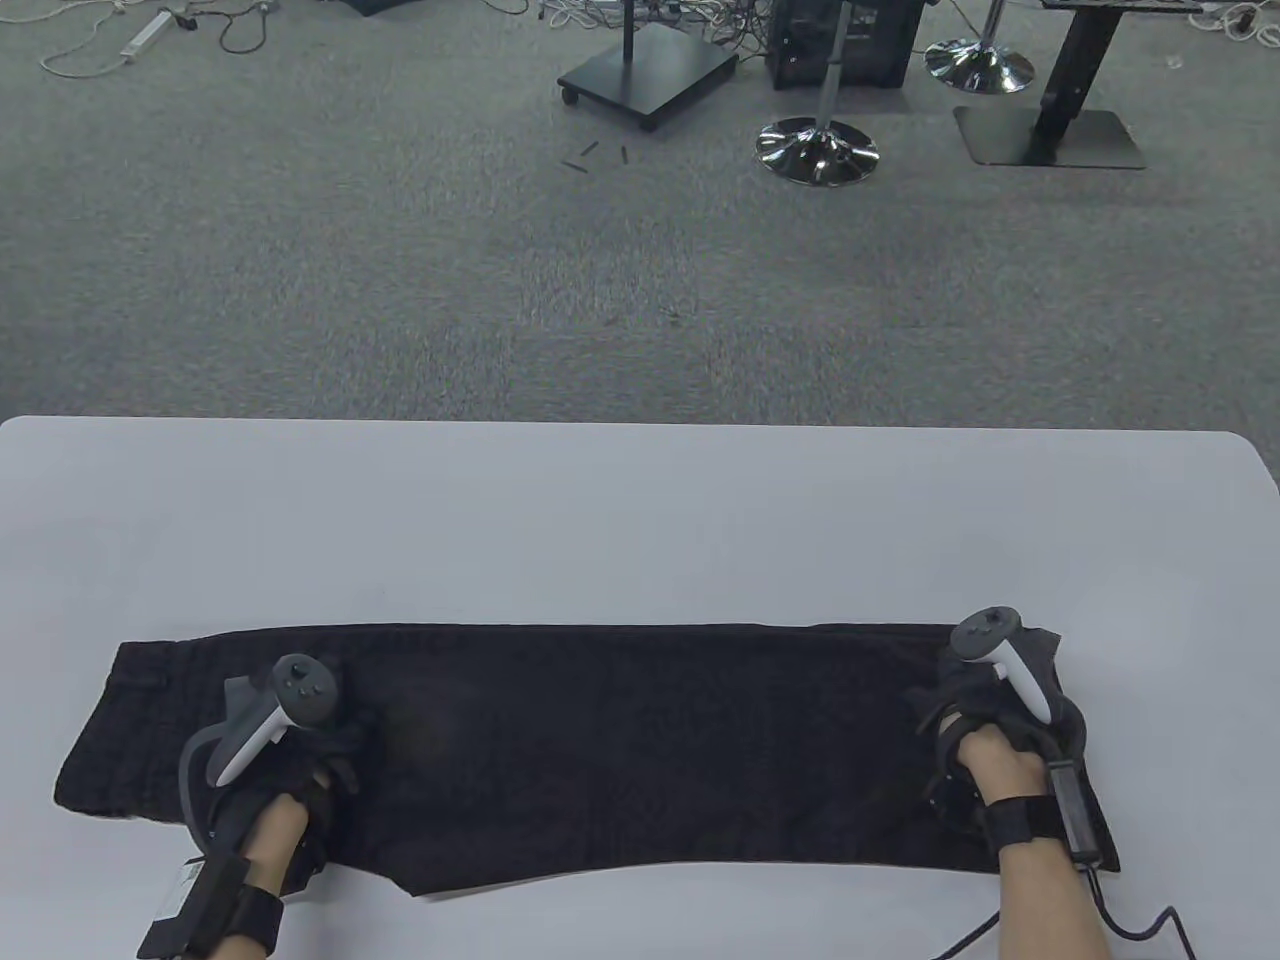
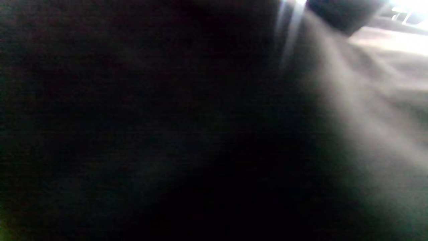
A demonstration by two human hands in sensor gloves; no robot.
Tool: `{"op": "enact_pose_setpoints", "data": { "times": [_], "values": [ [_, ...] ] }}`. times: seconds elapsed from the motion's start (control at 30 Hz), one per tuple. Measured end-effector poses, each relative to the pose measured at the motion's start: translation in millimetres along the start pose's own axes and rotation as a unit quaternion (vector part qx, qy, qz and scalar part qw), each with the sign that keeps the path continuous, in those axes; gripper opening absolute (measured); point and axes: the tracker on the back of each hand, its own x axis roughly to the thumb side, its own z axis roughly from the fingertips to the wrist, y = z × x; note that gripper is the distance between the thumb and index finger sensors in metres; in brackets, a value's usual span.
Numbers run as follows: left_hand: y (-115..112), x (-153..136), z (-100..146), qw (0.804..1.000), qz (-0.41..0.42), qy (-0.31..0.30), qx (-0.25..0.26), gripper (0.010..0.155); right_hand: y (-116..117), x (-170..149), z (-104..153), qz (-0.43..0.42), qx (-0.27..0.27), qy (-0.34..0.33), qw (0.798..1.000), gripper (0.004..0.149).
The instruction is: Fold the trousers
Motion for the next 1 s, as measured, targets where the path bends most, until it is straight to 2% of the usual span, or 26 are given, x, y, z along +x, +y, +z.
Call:
{"op": "enact_pose_setpoints", "data": {
  "times": [0.07, 0.13, 0.33, 0.53, 0.7, 1.0],
  "values": [
    [-0.9, -2.4, 2.0, 1.0, 0.003, -0.005, 0.001, 0.079, -5.0, -0.5, 6.9, 0.034, 0.018, 0.009, 0.999, 0.068],
    [-1.9, -5.7, 3.5, 1.0, 0.007, -0.013, 0.002, 0.079, -10.2, -0.2, 10.2, 0.03, 0.019, 0.012, 0.999, 0.065],
    [-5.1, -7.3, 4.8, 1.0, 0.02, -0.014, 0.003, 0.079, -12.9, -0.1, -5.9, -0.051, -0.082, -0.033, 0.995, 0.053],
    [-5.9, -7.8, 5.6, 0.999, 0.032, -0.014, 0.0, 0.079, -5.8, -3.9, -12.4, -0.073, -0.128, -0.036, 0.988, 0.052],
    [-6.6, -8.1, 5.8, 0.999, 0.034, -0.014, -0.001, 0.079, 2.5, -2.1, -15.7, -0.037, -0.123, -0.018, 0.991, 0.056],
    [-7.1, -8.1, 5.4, 0.999, 0.036, -0.014, -0.002, 0.079, 3.1, 8.5, -6.1, 0.047, -0.183, 0.026, 0.982, 0.06]
  ]
}}
